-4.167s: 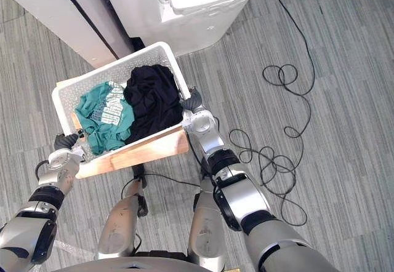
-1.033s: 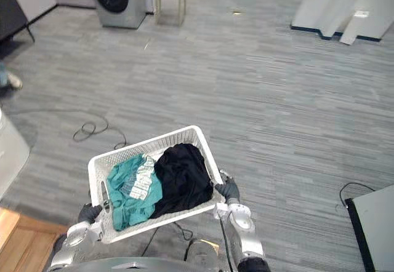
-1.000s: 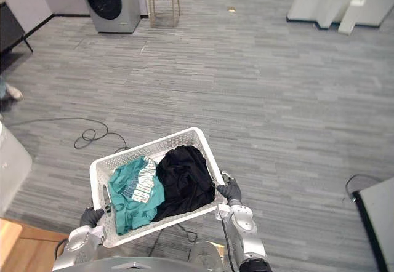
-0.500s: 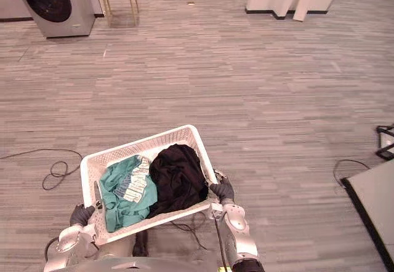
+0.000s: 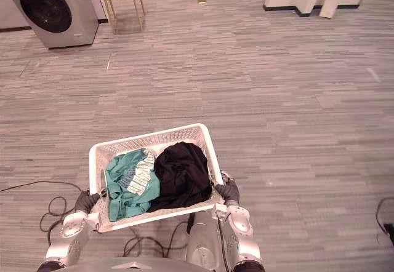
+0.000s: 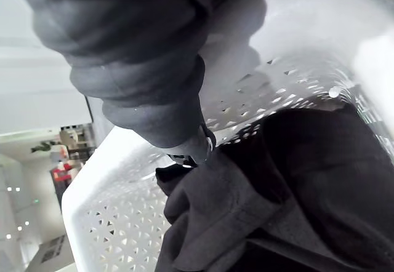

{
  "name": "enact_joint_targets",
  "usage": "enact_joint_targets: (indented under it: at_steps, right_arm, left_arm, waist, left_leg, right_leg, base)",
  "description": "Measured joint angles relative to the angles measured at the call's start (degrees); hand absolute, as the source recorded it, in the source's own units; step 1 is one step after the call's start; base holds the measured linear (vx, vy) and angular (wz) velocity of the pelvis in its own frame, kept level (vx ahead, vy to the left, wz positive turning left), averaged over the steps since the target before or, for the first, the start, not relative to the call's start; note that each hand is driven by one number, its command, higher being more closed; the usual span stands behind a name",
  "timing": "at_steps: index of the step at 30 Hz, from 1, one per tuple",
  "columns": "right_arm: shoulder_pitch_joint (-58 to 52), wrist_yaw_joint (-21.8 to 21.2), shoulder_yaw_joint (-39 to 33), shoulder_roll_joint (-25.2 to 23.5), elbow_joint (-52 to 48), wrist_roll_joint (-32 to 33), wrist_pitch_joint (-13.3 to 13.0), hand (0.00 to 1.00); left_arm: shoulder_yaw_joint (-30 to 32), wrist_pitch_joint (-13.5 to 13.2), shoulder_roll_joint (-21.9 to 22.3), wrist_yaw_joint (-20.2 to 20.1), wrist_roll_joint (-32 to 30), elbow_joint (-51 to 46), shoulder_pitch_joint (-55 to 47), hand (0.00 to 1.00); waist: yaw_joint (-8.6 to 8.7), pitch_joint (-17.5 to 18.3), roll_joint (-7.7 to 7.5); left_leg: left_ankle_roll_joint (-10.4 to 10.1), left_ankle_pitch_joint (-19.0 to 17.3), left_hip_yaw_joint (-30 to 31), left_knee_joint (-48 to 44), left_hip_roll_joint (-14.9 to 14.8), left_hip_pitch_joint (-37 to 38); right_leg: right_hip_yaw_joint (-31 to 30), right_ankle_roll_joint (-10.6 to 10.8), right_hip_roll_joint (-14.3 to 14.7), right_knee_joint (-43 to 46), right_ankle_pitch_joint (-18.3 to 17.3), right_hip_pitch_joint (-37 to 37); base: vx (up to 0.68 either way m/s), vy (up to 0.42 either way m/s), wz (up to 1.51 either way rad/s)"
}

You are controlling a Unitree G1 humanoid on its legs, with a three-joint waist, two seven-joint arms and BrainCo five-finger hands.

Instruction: Pick up the laundry basket with both hands and put the clothes into the washing machine.

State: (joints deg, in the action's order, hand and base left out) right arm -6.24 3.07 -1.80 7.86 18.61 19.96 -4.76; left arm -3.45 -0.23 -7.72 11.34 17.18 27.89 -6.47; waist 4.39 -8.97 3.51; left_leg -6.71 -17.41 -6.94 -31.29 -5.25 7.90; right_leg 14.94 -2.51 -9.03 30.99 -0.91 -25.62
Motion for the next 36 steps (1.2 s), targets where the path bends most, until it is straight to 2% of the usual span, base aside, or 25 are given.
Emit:
enact_joint_targets:
  at_steps: [2, 4, 6, 8, 9, 11, 12, 13, 14, 16, 17, 19, 20, 22, 24, 25, 26, 27, 28, 29, 30, 31, 32, 34, 36]
  right_arm:
    - [-0.52, -0.13, 0.85, 1.49, -1.9, 0.05, 0.39, 1.0]
    - [-0.75, -0.6, 0.85, 2.12, -1.99, 0.03, 0.48, 1.0]
    - [-0.95, -0.61, 0.81, 2.27, -2.01, 0.02, 0.5, 1.0]
    - [-0.27, -0.64, 0.98, 2.42, -1.98, 0.01, 0.29, 1.0]
    - [0.36, -1.09, 1.1, 2.73, -1.87, 0.0, 0.03, 1.0]
    - [0.23, -1.33, 1.66, 3.62, -1.71, -0.05, -0.02, 1.0]
    - [0.11, -1.34, 1.98, 3.89, -1.57, -0.05, -0.01, 1.0]
    - [-0.5, -1.4, 2.16, 3.94, -1.39, -0.1, -0.01, 1.0]
    - [-0.19, -1.43, 2.13, 3.04, 0.8, -0.16, 0.04, 1.0]
    - [-1.71, -1.43, 1.29, 0.93, 1.99, -0.21, 0.24, 1.0]
    - [-2.2, -1.58, 1.0, -0.47, 2.64, -0.25, 0.32, 1.0]
    - [-3.13, -1.52, 1.02, -0.9, 2.61, -0.98, 1.05, 1.0]
    - [-3.07, -1.54, 1.0, -0.92, 2.53, -1.58, 0.99, 1.0]
    - [-2.74, -1.54, 0.89, -1.26, 1.97, -1.59, 0.64, 1.0]
    - [-3.06, -1.49, 0.37, -1.77, 0.2, -1.59, 0.92, 1.0]
    - [-3.94, -1.44, 0.33, -1.96, -0.75, -1.61, 0.75, 1.0]
    - [-5.03, -1.36, 0.4, -1.64, -0.84, -1.7, 0.6, 1.0]
    - [-5.07, -1.34, 0.35, -1.18, -0.21, -1.74, 0.76, 1.0]
    - [-5.37, -1.33, 0.41, -0.43, -0.45, -1.78, 1.26, 1.0]
    - [-6.5, -1.39, 0.49, 0.85, -2.47, -1.68, 1.22, 1.0]
    - [-7.09, -1.45, 0.36, 1.53, -3.62, -1.58, 1.17, 1.0]
    - [-7.21, -1.46, -0.23, 1.73, -4.25, -1.56, 1.22, 1.0]
    - [-7.62, -1.35, -1.23, 1.35, -4.71, -0.66, 1.11, 1.0]
    - [-7.82, -1.35, -2.17, 1.37, -6.18, 0.07, 0.93, 1.0]
    - [-7.16, -1.59, -3.35, 0.93, -6.45, 0.09, 0.25, 1.0]
  left_arm:
    - [1.68, 0.04, 2.61, 0.0, 0.05, -0.27, -2.43, 1.0]
    - [1.47, 0.04, 3.42, -0.03, 0.09, -0.26, -3.56, 1.0]
    - [1.59, -0.01, 3.47, -0.05, 0.09, -0.31, -3.74, 1.0]
    - [1.88, -0.35, 3.42, -0.1, 0.18, -1.11, -4.06, 1.0]
    - [2.26, -0.36, 3.54, -0.12, 0.17, -2.27, -4.52, 1.0]
    - [2.43, -0.37, 4.27, -0.11, 0.17, -2.5, -5.63, 1.0]
    - [2.44, -0.37, 4.57, -0.11, 0.16, -2.49, -6.09, 1.0]
    - [2.45, -0.37, 4.64, -0.11, 0.16, -2.39, -6.95, 1.0]
    - [2.73, -0.34, 4.37, -0.09, 0.15, -1.52, -7.22, 1.0]
    - [3.33, -0.06, 3.51, -0.05, -0.07, -0.82, -6.71, 1.0]
    - [2.78, 0.4, 2.53, -0.06, -0.5, -0.43, -6.52, 1.0]
    - [2.28, 1.19, 1.27, -0.07, -0.53, -0.1, -6.44, 1.0]
    - [2.05, 1.19, 1.17, -0.07, -0.69, -0.57, -6.25, 1.0]
    - [2.17, 1.18, 0.65, -0.07, -1.15, -1.26, -4.98, 1.0]
    - [2.15, 1.15, 0.26, -0.07, -1.35, -1.3, -3.74, 1.0]
    - [2.03, 0.96, -0.24, -0.16, -1.64, -1.35, -3.92, 1.0]
    - [1.79, 0.95, 0.11, -0.39, -1.8, -1.43, -4.87, 1.0]
    - [2.1, 0.99, 1.0, -0.38, -2.2, -1.47, -5.64, 1.0]
    - [2.67, 1.0, 3.5, -0.35, -2.92, -2.53, -7.15, 1.0]
    - [2.69, 1.0, 4.26, -0.35, -2.93, -2.62, -7.59, 1.0]
    - [2.32, 1.0, 4.74, -0.36, -2.92, -2.59, -7.82, 1.0]
    - [1.63, 0.68, 5.09, -0.39, -2.66, -2.61, -8.29, 1.0]
    - [1.12, 0.65, 4.99, -0.38, -2.72, -2.9, -7.49, 1.0]
    - [0.85, 0.58, 4.97, -0.41, -2.72, -2.85, -6.5, 1.0]
    - [0.79, 0.47, 4.97, -0.47, -2.73, -2.25, -4.26, 1.0]
  waist:
    - [-2.65, -1.43, 2.37]
    - [-3.3, -2.07, 2.07]
    - [-4.14, -2.64, 0.53]
    - [-5.67, -2.31, -0.32]
    - [-6.12, -1.87, 0.25]
    - [-6.2, -0.23, 2.27]
    - [-6.41, 0.13, 2.71]
    - [-6.59, 0.98, 3.0]
    - [-7.03, 1.64, 0.78]
    - [-5.02, 1.32, -3.9]
    - [-3.64, 0.52, -5.53]
    - [-3.18, 0.24, -5.37]
    - [-3.05, -0.2, -4.06]
    - [-1.99, -0.38, -3.41]
    - [-1.34, -0.36, -3.42]
    - [-1.25, -0.11, -3.79]
    - [-1.22, 0.39, -4.57]
    - [-1.46, 0.27, -3.6]
    - [-1.37, 0.44, -1.76]
    - [-1.91, 0.3, -0.32]
    - [-2.6, 0.45, 0.83]
    - [-3.42, 0.42, 1.45]
    - [-3.44, 0.45, 1.44]
    - [-3.79, 0.54, 1.16]
    - [-4.41, 0.69, 0.14]
  left_leg:
    - [0.78, 17.85, 0.02, -29.06, -6.82, -11.53]
    - [2.89, 13.84, 0.02, -39.74, -7.21, -18.33]
    - [5.14, 9.58, -4.42, -34.99, -7.1, -22.92]
    - [4.65, 8.24, -7.18, -13.53, -3.93, -25.96]
    - [3.2, 11.07, -7.29, 7.89, -1.44, -25.84]
    - [2.1, 16.64, -8.03, 22.99, -0.19, -25.74]
    - [2.44, 17.62, -8.76, 23.38, -0.1, -25.67]
    - [5.06, 19.91, -8.72, 22.63, 0.49, -25.2]
    - [10.0, 22.91, -8.83, 18.54, 2.92, -24.47]
    - [10.89, 16.79, -9.11, 15.47, 7.17, -21.3]
    - [11.09, 14.4, -8.18, 15.57, 8.53, -17.62]
    - [10.75, 12.34, -7.05, 17.35, 8.39, -11.6]
    - [10.42, 11.6, -5.76, 20.17, 7.81, -7.51]
    - [10.1, 10.43, -3.76, 23.28, 7.04, -3.48]
    - [8.87, 7.78, -2.31, 23.5, 6.53, -0.99]
    - [7.69, 4.57, -1.29, 21.87, 6.86, 0.3]
    - [6.47, 0.4, 0.59, 17.42, 6.77, 2.38]
    - [5.34, -1.08, 0.62, 13.33, 5.68, 2.74]
    - [5.2, 0.57, -1.38, -8.98, 1.46, -5.97]
    - [3.85, 5.52, -2.87, -23.94, -3.08, -13.27]
    - [3.05, 6.6, -4.17, -31.09, -5.81, -16.9]
    - [4.33, 6.54, -7.78, -38.51, -9.67, -21.02]
    - [5.67, 5.71, -9.82, -39.1, -10.75, -23.26]
    - [5.14, 4.96, -11.07, -33.39, -9.77, -25.68]
    - [5.3, 4.78, -13.09, -17.48, -9.91, -27.99]
  right_leg:
    - [-0.84, -1.99, 5.64, -1.55, -5.32, 8.0]
    - [-2.1, -2.49, 7.24, -4.45, -8.15, 15.31]
    - [-3.83, -2.51, 7.2, -9.03, -9.59, 22.31]
    - [-6.33, -1.4, 6.5, -13.59, -10.52, 26.79]
    - [-7.9, 0.2, 6.26, -16.05, -11.56, 29.49]
    - [-9.38, 3.72, 6.64, -17.59, -13.93, 32.33]
    - [-9.92, 4.59, 6.48, -17.16, -15.42, 33.44]
    - [-10.83, 5.88, 5.94, -14.12, -18.28, 34.03]
    - [-11.36, 8.62, 2.53, -2.07, -21.43, 31.26]
    - [-11.68, 10.33, -3.64, 20.46, -12.64, 23.15]
    - [-13.28, 10.07, -4.67, 31.6, -4.07, 18.81]
    - [-11.82, 6.99, -4.84, 37.05, -8.66, 13.25]
    - [-8.66, 5.05, -4.95, 33.71, -11.3, 10.16]
    - [-6.92, 4.79, -3.32, 21.23, -13.32, 6.27]
    - [-9.34, 7.16, 0.16, 1.16, -10.21, 5.87]
    - [-11.31, 6.89, 1.13, -9.54, -4.32, 7.07]
    - [-12.59, 5.88, 1.59, -7.29, 0.36, 8.31]
    - [-12.23, 5.7, 1.9, -3.97, -2.56, 9.01]
    - [-9.5, 5.55, 1.77, -2.29, -7.08, 12.17]
    - [-7.02, 5.37, 2.51, -2.72, -7.95, 14.06]
    - [-5.83, 4.92, 2.95, -2.78, -8.78, 15.3]
    - [-4.39, 4.59, 3.18, -3.78, -10.24, 18.7]
    - [-2.29, 4.58, 2.83, -6.67, -10.94, 22.9]
    - [-0.38, 5.0, 1.79, -10.08, -11.37, 26.68]
    - [0.82, 5.44, -0.15, -12.79, -11.4, 28.99]
  base:
    - [0.72, -0.229, -0.78]
    - [0.71, -0.14, -0.59]
    - [0.58, -0.08, -0.38]
    - [0.66, 0.0, -0.65]
    - [0.74, 0.045, -0.63]
    - [0.7, 0.145, -0.52]
    - [0.75, 0.216, -0.53]
    - [0.77, 0.256, -0.6]
    - [0.74, 0.238, -0.28]
    - [0.71, 0.202, 0.26]
    - [0.66, 0.144, 0.44]
    - [0.68, 0.107, 0.19]
    - [0.68, 0.056, 0.12]
    - [0.59, -0.013, 0.4]
    - [0.46, -0.097, 0.58]
    - [0.53, -0.175, 0.75]
    - [0.57, -0.195, 0.73]
    - [0.6, -0.222, 0.8]
    - [0.57, -0.191, 0.71]
    - [0.53, -0.166, 0.66]
    - [0.51, -0.116, 0.46]
    - [0.52, -0.083, 0.59]
    - [0.52, -0.079, 0.67]
    - [0.48, -0.029, 0.54]
    - [0.5, 0.054, 0.31]
